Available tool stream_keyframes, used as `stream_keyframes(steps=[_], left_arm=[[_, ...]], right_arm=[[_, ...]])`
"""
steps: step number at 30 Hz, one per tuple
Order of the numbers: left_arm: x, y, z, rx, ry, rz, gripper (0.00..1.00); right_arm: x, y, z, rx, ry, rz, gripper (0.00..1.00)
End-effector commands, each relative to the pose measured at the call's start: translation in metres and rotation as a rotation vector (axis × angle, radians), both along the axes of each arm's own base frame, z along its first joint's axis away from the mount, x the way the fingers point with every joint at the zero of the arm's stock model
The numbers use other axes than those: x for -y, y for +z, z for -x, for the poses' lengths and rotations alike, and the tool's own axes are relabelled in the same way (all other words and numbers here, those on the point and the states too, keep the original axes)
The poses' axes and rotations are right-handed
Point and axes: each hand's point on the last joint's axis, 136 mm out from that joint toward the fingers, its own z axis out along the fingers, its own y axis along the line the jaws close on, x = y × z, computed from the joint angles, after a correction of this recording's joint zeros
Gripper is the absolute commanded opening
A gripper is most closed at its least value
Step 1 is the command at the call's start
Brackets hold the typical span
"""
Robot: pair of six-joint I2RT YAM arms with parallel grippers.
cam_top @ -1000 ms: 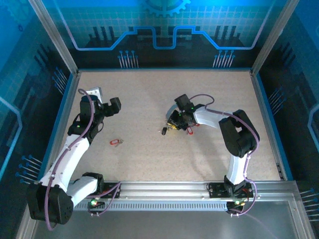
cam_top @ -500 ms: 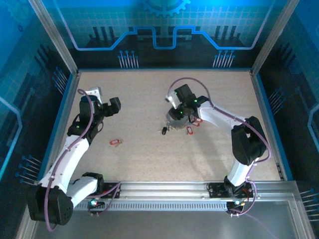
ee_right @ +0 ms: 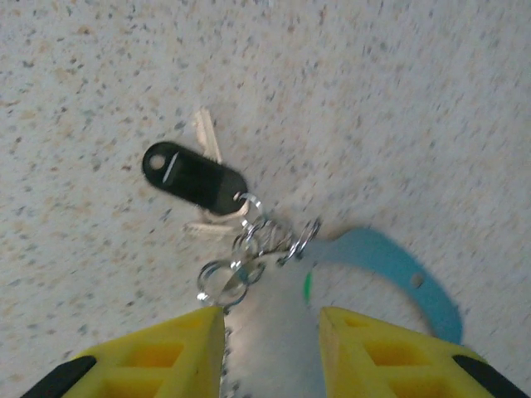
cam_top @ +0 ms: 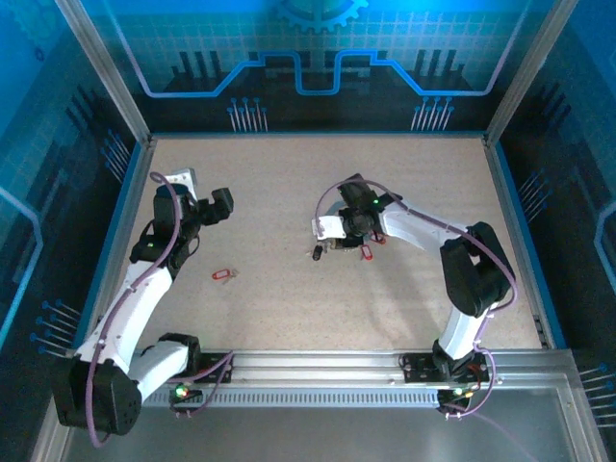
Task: Put the keys on the keyring
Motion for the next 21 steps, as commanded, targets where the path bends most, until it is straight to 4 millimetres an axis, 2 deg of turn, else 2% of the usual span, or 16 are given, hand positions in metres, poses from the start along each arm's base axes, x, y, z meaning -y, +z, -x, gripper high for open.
stream_keyframes(steps=[1, 8, 15, 21], left_arm=[[-0.005, 0.008, 0.003, 0.030, 0.020, -0.029, 0.99], [-0.005, 0.011, 0.004, 0.040, 0.016, -0.036, 0.99], [-0.006, 0.011, 0.004, 0.038, 0.017, -0.036, 0.99], [-0.006, 0.011, 0.004, 0.037, 0.018, -0.037, 0.99]], right_arm=[[-0.017, -0.010, 0.003, 0.023, 0.143, -0.002, 0.36], [-0.019, -0.025, -0.012, 0.051, 0.136, 0.060, 0.35], [-0.013, -0.046, -0.017, 0.075, 0.145, 0.143, 0.37], [-0.010, -0.048, -0.022, 0.089, 0.127, 0.157, 0.35]])
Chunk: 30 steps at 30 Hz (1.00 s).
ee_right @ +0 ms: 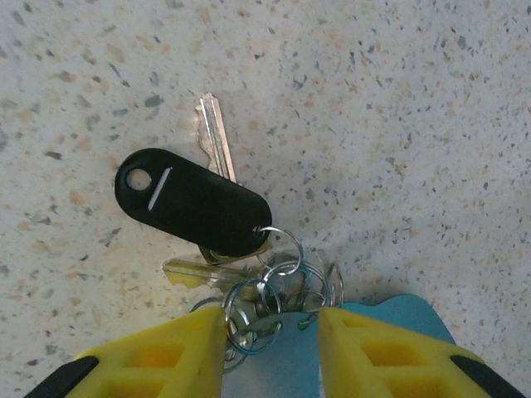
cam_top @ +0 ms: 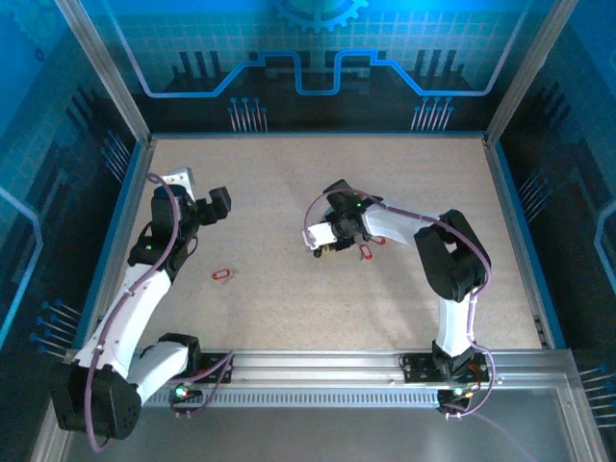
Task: Put the keys on the keyring
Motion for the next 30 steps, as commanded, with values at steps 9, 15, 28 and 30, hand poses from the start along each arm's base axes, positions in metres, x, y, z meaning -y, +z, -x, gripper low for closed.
stream_keyframes(steps=[9, 15, 28, 30], left_arm=[[-0.001, 0.002, 0.001, 0.015, -0.002, -0.018, 0.99], [-0.001, 0.001, 0.001, 0.012, -0.002, -0.016, 0.99], [-0.001, -0.002, 0.000, 0.007, -0.002, -0.022, 0.99], [-0.002, -0.002, 0.000, 0.007, 0.000, -0.024, 0.99]], right_arm=[[-0.012, 0.028, 0.011, -0.046, 0.028, -0.082, 0.35], [-0.010, 0.019, 0.009, -0.033, 0.034, -0.054, 0.35], [-0.001, 0.002, -0.008, 0.044, 0.009, 0.018, 0.36], [0.000, 0.002, -0.006, 0.043, 0.013, 0.021, 0.36]])
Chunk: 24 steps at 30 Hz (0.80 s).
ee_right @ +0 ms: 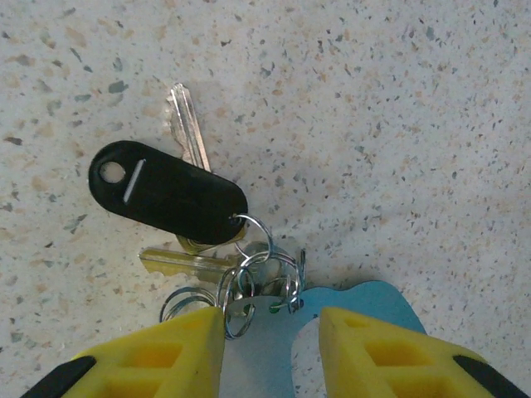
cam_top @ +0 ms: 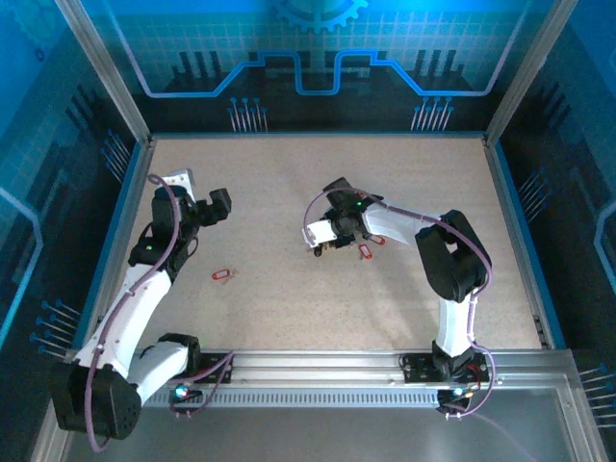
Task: Put the keys on the keyring
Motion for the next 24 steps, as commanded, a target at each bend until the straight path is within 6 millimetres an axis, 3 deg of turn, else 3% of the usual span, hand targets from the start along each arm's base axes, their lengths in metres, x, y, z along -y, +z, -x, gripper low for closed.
stream_keyframes(steps=[1, 9, 15, 24], left_arm=[[-0.002, 0.003, -0.001, 0.017, 0.001, -0.025, 0.99], [-0.002, 0.005, 0.000, 0.024, 0.001, -0.024, 0.99], [-0.002, 0.005, 0.000, 0.024, 0.004, -0.026, 0.99], [-0.003, 0.005, 0.000, 0.023, 0.006, -0.028, 0.99]], right_arm=[[0.000, -0.005, 0.003, 0.004, 0.018, 0.016, 0.36], [-0.004, 0.000, 0.017, -0.046, 0.038, -0.014, 0.38], [-0.005, 0.006, 0.017, -0.044, 0.028, -0.048, 0.38], [-0.002, -0.008, 0.011, -0.015, 0.017, 0.004, 0.35]])
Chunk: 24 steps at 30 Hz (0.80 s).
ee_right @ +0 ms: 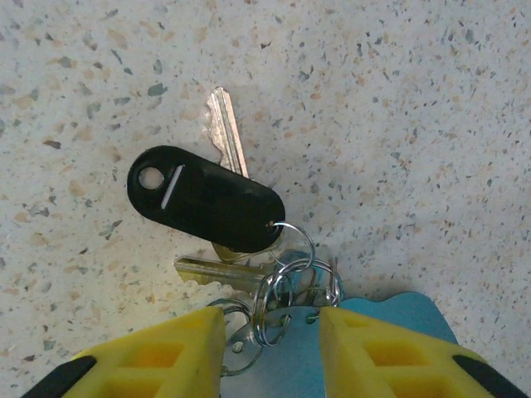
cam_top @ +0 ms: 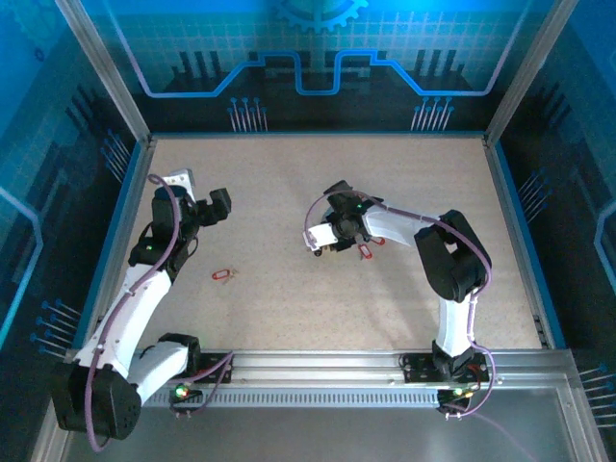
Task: Put the keys on the keyring
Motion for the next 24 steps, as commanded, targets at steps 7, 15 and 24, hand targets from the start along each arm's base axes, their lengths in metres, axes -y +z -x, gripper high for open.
stream_keyframes(steps=[7, 15, 24], left_arm=[[-0.003, 0.005, 0.000, 0.024, 0.007, -0.029, 0.99], [-0.003, 0.005, 0.001, 0.024, 0.009, -0.030, 0.99], [-0.004, 0.008, 0.001, 0.031, 0.013, -0.033, 0.99]], right_arm=[[-0.005, 0.007, -0.003, 0.051, -0.004, -0.009, 0.27], [-0.003, 0.001, -0.007, 0.090, 0.007, 0.027, 0.25], [-0.006, 0.001, -0.010, 0.104, 0.001, 0.025, 0.17]])
